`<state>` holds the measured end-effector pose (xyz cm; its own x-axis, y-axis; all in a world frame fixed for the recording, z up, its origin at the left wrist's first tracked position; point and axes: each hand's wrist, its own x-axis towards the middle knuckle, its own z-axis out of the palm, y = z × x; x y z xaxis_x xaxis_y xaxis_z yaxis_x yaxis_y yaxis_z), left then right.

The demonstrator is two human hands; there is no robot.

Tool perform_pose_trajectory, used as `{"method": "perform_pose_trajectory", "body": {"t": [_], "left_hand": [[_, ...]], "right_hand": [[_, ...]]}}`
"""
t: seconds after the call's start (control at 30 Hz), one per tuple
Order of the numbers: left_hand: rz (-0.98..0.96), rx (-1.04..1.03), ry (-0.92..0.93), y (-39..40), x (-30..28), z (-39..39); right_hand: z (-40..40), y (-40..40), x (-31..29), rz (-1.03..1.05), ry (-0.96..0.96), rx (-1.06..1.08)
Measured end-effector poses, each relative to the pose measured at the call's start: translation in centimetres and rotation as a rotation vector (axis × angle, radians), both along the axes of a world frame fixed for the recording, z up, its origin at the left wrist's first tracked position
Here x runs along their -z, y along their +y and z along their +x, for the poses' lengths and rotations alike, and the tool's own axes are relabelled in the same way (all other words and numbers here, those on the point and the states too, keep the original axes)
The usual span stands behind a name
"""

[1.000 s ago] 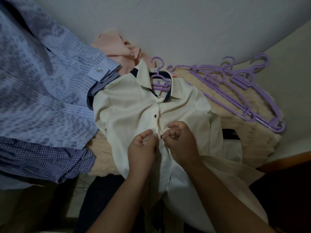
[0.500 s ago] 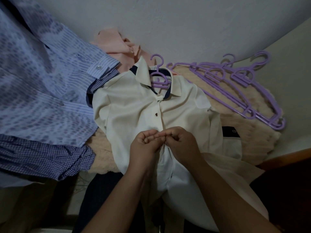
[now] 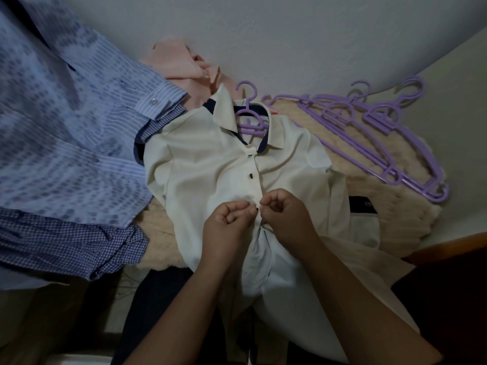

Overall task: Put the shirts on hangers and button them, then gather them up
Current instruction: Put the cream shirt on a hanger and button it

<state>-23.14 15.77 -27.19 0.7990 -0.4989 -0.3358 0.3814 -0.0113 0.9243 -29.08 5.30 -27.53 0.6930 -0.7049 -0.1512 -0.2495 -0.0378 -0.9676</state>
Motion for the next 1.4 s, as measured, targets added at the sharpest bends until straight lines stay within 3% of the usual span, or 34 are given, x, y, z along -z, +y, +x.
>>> {"method": "perform_pose_trajectory", "body": {"t": [0.13, 0.33, 0.53, 0.63, 0.73, 0.9, 1.03, 1.2, 1.4], "left_hand": [[0.064, 0.000, -0.067, -0.3, 0.3, 0.8], [-0.010, 0.000, 0.140, -0.4, 1.4, 2.2], [0.189, -0.087, -0.255, 0.5, 2.5, 2.8], [0.210, 0.001, -0.290, 0.6, 3.1, 3.6], [0.311, 0.020, -0.343, 0.6, 3.5, 3.7], [0.476, -0.075, -0.618, 1.2, 3.5, 3.4], [0.550, -0.041, -0.588, 1.2, 4.2, 4.2], [0.394, -0.203, -0.520, 1.7, 4.5, 6.0], [0.243, -0.325, -0.731, 0.2, -0.5, 10.6]], "right_hand": [[0.2, -0.1, 0.1, -0.025, -0.034, -0.038], [0.1, -0.8, 0.4, 0.149, -0.129, -0.050], [0.6, -1.7, 1.8, 0.142, 0.002, -0.064], [0.7, -2.0, 2.1, 0.188, 0.114, -0.060], [0.9, -2.0, 1.7, 0.100, 0.194, -0.068], [1.5, -2.2, 1.4, 0.265, 0.098, 0.028], [1.6, -2.2, 0.7, 0.412, 0.024, 0.087], [2.1, -2.1, -0.6, 0.625, -0.110, 0.147], [4.9, -3.2, -4.4, 0.731, -0.308, 0.107]]}}
